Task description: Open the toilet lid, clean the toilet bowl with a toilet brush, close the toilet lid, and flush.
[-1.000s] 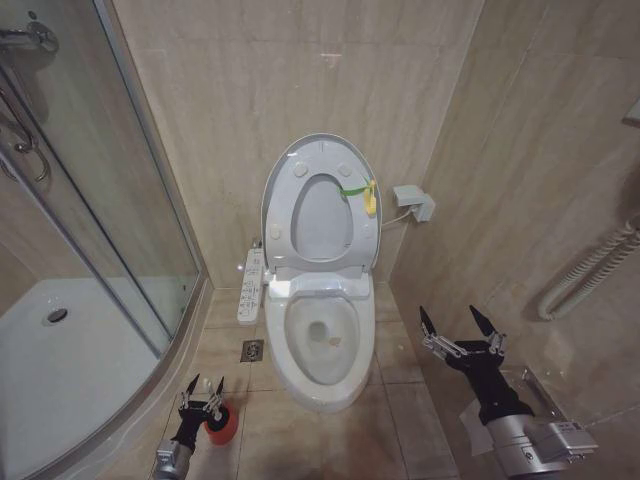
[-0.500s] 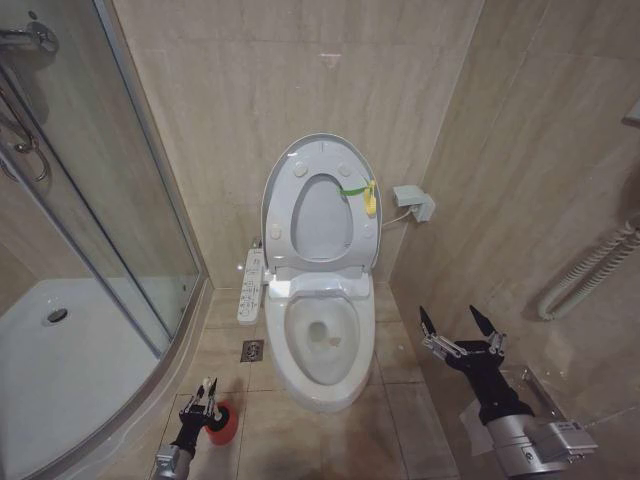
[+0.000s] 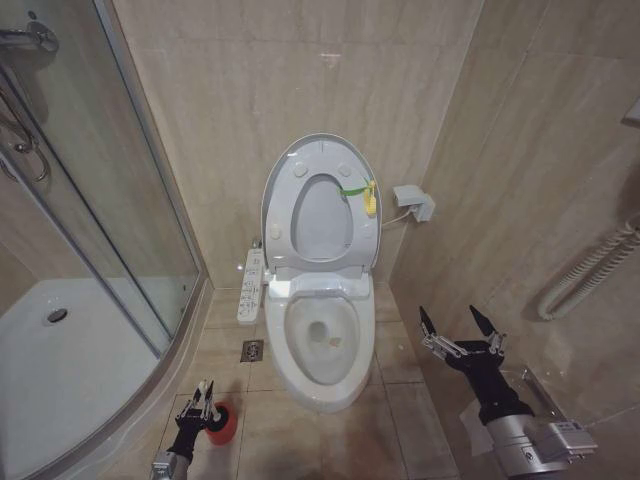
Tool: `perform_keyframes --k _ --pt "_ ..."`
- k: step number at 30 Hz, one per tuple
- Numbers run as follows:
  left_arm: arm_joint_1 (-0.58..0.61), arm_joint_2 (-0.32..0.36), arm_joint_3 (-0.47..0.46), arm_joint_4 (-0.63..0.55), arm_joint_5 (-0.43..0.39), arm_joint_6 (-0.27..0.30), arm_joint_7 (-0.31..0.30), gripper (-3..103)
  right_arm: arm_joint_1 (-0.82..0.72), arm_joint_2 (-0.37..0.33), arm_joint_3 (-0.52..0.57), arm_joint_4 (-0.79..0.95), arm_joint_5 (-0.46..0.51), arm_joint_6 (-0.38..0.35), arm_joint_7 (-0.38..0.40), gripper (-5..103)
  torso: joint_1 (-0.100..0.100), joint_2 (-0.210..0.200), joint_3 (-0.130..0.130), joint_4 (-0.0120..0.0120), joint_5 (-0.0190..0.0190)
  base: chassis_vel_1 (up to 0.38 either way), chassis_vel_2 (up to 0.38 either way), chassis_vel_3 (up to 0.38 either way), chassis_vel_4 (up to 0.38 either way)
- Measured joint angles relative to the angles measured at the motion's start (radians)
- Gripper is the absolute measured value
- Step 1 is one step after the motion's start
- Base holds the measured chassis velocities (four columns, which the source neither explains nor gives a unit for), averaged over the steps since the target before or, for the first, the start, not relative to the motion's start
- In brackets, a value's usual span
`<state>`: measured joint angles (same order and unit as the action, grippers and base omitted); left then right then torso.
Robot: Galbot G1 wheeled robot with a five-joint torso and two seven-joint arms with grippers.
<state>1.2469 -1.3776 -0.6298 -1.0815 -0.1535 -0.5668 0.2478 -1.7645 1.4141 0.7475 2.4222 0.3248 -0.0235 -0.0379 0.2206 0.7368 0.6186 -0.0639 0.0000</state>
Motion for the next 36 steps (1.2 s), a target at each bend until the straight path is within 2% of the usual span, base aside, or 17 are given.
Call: perform_keyframes --k 16,25,34,36 --pt "0.125 0.002 -0.032 -0.215 -0.022 0.009 -0.003 20 0.000 0.000 0.000 0.000 0.000 0.000 0.000 100 0.000 0.000 0.000 0.0001 0.0000 0.000 0.000 0.000 0.000" --pt "0.221 0.001 -0.046 -0.349 -0.083 0.007 -0.002 20 0.000 0.000 0.000 0.000 0.000 0.000 0.000 100 0.000 0.000 0.000 0.0000 0.0000 0.000 0.000 0.000 0.000" --pt "0.351 -0.015 -0.052 -0.518 -0.108 0.016 -0.038 20 0.000 0.000 0.000 0.000 0.000 0.000 0.000 100 0.000 0.000 0.000 0.0000 0.0000 0.000 0.000 0.000 0.000" --pt "0.405 -0.026 -0.052 -0.595 -0.111 0.015 -0.043 20 0.000 0.000 0.000 0.000 0.000 0.000 0.000 100 0.000 0.000 0.000 0.0001 0.0001 0.000 0.000 0.000 0.000"
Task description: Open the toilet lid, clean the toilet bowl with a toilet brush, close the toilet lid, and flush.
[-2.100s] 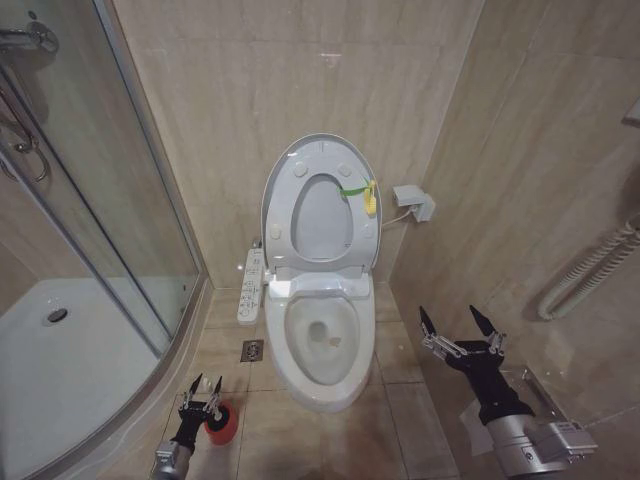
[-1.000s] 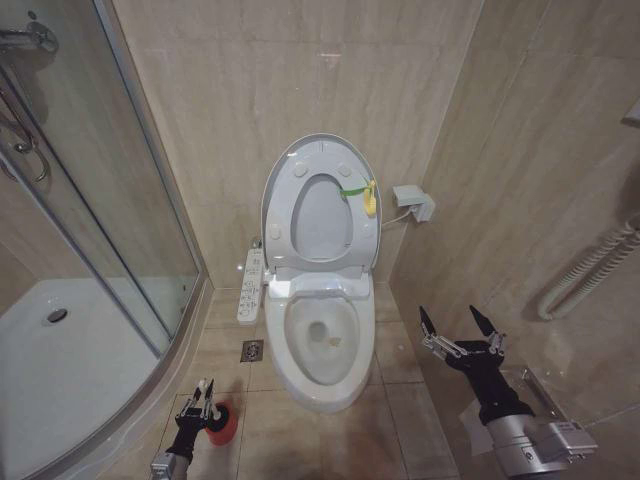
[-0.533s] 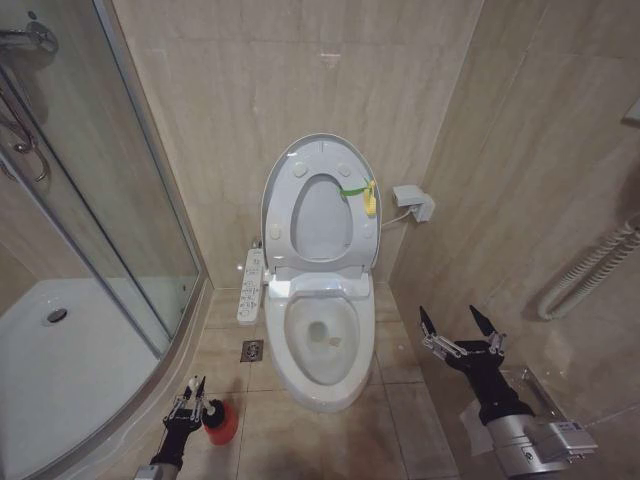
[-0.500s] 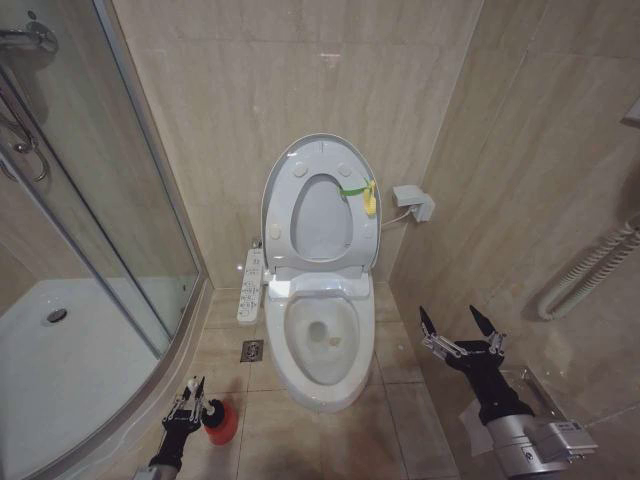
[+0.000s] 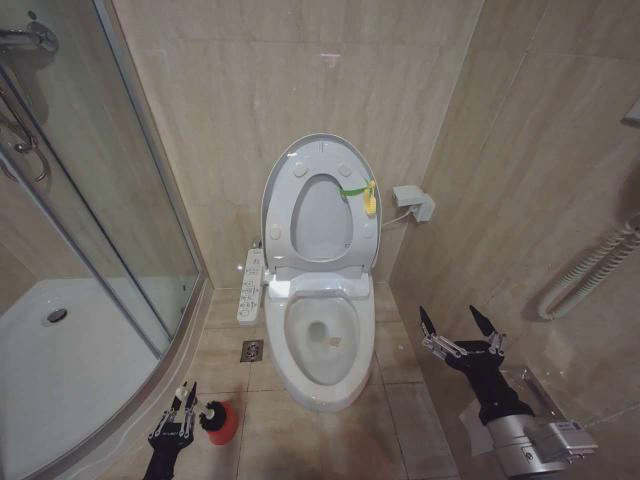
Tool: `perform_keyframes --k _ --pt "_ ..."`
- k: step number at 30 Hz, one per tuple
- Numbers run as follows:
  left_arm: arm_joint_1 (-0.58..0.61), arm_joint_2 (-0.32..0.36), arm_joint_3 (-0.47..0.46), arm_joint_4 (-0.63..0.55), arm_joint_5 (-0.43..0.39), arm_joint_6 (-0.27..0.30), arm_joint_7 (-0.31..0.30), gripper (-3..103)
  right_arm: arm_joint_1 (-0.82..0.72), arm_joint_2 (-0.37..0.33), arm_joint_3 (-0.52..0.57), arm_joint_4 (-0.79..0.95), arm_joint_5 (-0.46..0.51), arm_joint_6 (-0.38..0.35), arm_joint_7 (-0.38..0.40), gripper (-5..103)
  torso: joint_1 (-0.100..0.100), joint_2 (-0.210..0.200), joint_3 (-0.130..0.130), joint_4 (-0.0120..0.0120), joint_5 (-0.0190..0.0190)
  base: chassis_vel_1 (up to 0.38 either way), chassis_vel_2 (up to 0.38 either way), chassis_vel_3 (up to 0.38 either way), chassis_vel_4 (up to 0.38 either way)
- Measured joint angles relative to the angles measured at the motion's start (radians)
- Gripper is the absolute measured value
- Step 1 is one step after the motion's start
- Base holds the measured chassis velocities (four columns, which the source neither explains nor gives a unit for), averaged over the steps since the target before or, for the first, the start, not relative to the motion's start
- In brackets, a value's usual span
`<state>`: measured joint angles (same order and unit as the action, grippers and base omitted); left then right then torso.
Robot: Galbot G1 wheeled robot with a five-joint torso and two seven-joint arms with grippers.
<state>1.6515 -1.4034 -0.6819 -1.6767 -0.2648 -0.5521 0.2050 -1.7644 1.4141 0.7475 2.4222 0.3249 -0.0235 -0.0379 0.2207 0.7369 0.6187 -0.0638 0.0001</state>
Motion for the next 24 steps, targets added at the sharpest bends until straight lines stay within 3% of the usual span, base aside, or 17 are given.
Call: perform_keyframes --k 7,14,22,24 --pt "0.079 -0.013 0.000 -0.150 -0.007 0.000 0.002 20 0.000 0.000 0.000 0.000 0.000 0.000 0.000 100 0.000 0.000 0.000 -0.0001 -0.0001 0.000 0.000 0.000 0.000" --pt "0.123 -0.026 0.012 -0.294 -0.009 0.040 -0.018 20 0.000 0.000 0.000 0.000 0.000 0.000 0.000 100 0.000 0.000 0.000 -0.0002 0.0000 0.000 0.000 0.000 0.000" --pt "0.157 -0.013 0.043 -0.488 -0.025 0.137 -0.027 20 0.000 0.000 0.000 0.000 0.000 0.000 0.000 100 0.000 0.000 0.000 -0.0001 -0.0001 0.000 0.000 0.000 0.000" --pt "0.153 0.007 0.046 -0.561 -0.047 0.193 -0.026 20 0.000 0.000 0.000 0.000 0.000 0.000 0.000 100 0.000 0.000 0.000 0.0000 0.0000 0.000 0.000 0.000 0.000"
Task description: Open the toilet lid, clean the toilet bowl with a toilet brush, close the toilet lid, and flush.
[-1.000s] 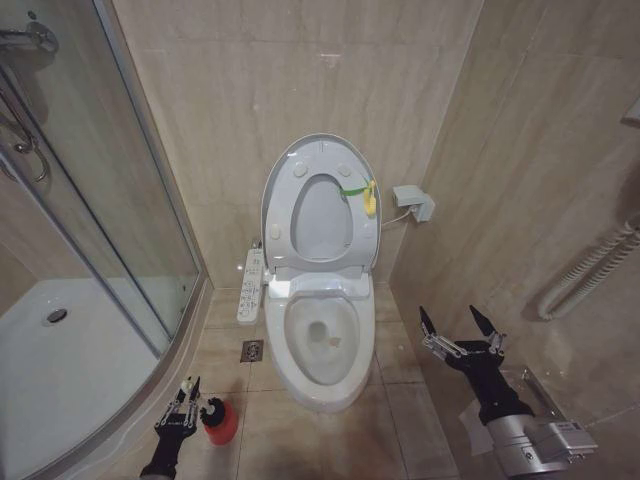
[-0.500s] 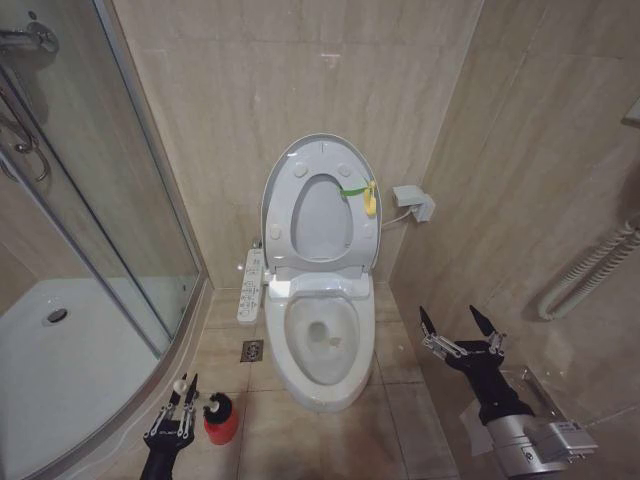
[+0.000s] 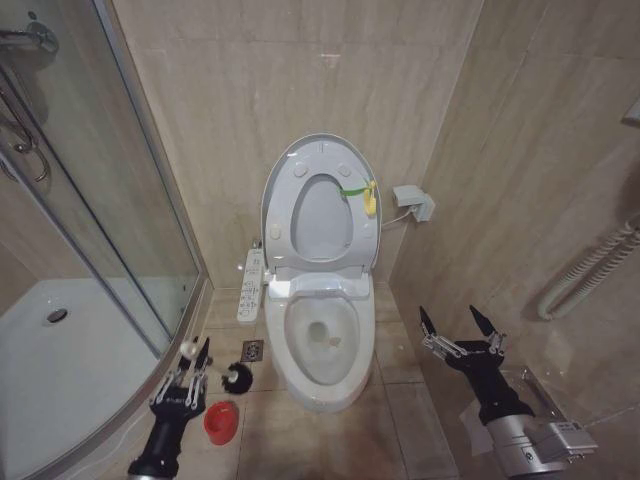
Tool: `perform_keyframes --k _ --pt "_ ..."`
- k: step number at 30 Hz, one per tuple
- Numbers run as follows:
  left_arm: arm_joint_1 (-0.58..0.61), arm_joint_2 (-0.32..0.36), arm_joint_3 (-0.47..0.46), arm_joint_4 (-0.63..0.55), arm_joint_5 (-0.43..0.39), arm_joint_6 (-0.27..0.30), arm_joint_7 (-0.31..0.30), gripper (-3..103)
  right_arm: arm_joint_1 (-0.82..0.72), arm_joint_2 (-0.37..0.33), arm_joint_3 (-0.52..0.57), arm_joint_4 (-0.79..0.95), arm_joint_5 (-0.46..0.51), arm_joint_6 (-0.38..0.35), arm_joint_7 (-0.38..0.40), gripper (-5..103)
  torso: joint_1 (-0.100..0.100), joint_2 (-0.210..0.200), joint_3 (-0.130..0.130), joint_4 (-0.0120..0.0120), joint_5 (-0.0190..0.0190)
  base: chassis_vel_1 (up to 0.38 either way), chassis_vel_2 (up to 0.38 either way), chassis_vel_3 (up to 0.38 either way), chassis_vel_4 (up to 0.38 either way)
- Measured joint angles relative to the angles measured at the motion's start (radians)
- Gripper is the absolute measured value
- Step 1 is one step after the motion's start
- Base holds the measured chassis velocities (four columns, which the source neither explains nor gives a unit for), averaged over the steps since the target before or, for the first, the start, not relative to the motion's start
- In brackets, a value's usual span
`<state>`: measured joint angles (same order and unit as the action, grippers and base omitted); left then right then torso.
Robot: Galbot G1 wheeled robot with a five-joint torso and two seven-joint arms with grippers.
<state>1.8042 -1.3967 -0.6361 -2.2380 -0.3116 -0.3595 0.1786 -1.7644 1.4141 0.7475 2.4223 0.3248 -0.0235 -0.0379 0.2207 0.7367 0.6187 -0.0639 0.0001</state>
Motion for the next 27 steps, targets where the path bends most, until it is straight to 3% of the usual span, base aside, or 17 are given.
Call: perform_keyframes --k 4,6,14,27 --pt "-0.020 0.041 0.000 -0.048 -0.041 0.056 0.006 20 0.000 0.000 0.000 0.000 0.000 0.000 0.000 100 0.000 0.000 0.000 -0.0002 0.0000 0.000 0.000 0.000 0.000" --pt "-0.045 0.086 -0.007 -0.066 -0.096 0.100 0.046 20 0.000 0.000 0.000 0.000 0.000 0.000 0.000 100 0.000 0.000 0.000 0.0000 -0.0001 0.000 0.000 0.000 0.000" --pt "-0.169 0.203 -0.023 -0.013 -0.205 0.151 0.159 20 0.000 0.000 0.000 0.000 0.000 0.000 0.000 100 0.000 0.000 0.000 -0.0001 -0.0003 0.000 0.000 0.000 0.000" --pt "-0.433 0.439 0.048 0.240 -0.355 0.121 0.242 20 0.000 0.000 0.000 0.000 0.000 0.000 0.000 100 0.000 0.000 0.000 0.0000 -0.0005 0.000 0.000 0.000 0.000"
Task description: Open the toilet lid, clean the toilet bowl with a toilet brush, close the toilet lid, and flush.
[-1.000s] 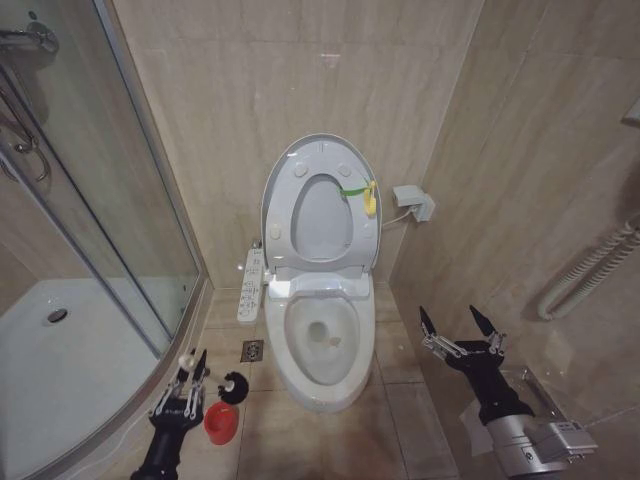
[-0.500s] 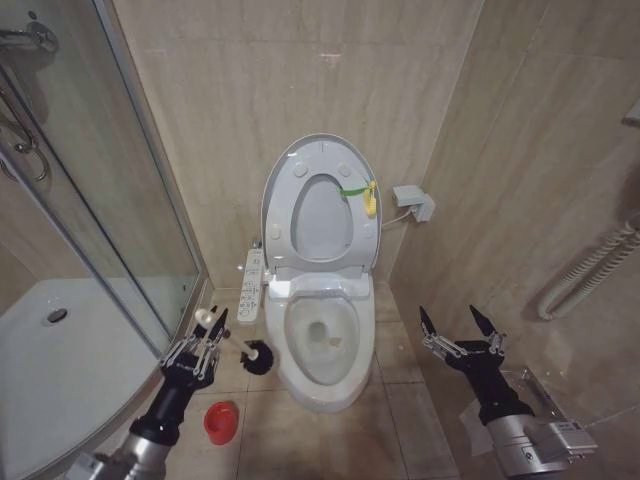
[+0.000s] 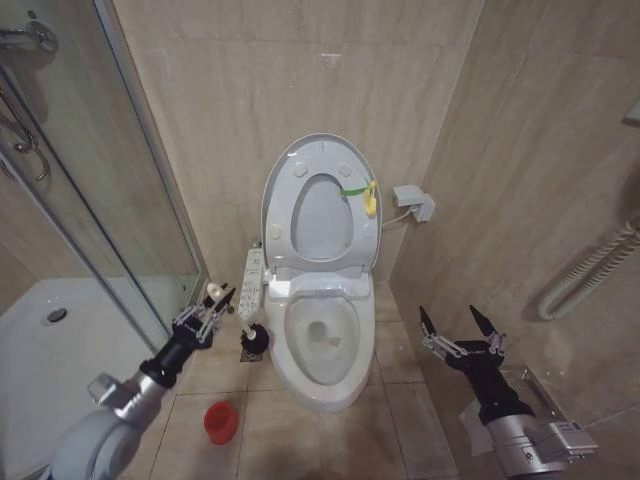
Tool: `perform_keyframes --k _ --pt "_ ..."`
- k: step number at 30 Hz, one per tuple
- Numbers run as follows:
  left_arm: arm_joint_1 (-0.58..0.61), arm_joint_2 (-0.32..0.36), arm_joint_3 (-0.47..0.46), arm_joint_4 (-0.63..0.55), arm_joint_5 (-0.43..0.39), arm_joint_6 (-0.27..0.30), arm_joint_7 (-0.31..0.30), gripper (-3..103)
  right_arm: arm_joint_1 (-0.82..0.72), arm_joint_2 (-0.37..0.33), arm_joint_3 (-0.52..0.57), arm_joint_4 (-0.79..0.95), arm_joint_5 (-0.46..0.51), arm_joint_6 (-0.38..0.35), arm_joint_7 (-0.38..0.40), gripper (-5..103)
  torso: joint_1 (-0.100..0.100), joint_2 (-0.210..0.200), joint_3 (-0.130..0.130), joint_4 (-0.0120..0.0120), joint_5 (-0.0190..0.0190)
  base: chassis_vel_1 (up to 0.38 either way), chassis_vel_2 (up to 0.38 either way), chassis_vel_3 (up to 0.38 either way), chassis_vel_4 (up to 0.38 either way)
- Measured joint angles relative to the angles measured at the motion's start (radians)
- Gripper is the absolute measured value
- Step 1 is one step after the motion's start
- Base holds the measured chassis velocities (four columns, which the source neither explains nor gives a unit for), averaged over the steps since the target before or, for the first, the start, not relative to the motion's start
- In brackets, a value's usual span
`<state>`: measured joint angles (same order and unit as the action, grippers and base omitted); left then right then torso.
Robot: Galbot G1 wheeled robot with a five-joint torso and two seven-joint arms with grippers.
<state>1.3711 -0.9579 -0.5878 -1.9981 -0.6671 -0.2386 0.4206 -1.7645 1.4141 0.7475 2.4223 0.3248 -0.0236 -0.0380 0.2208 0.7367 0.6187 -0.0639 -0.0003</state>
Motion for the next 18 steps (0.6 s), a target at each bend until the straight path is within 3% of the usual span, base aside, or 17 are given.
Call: perform_keyframes --k 6,18 --pt "-0.134 0.047 0.095 0.090 -0.072 0.000 0.014 20 0.000 0.000 0.000 0.000 0.000 0.000 0.000 100 0.000 0.000 0.000 -0.0001 0.0000 0.000 0.000 0.000 0.000" --pt "-0.388 0.030 0.312 0.250 -0.141 -0.002 0.058 20 0.000 0.000 0.000 0.000 0.000 0.000 0.001 100 0.000 0.000 0.000 0.0001 0.0006 0.000 0.000 0.000 0.000"
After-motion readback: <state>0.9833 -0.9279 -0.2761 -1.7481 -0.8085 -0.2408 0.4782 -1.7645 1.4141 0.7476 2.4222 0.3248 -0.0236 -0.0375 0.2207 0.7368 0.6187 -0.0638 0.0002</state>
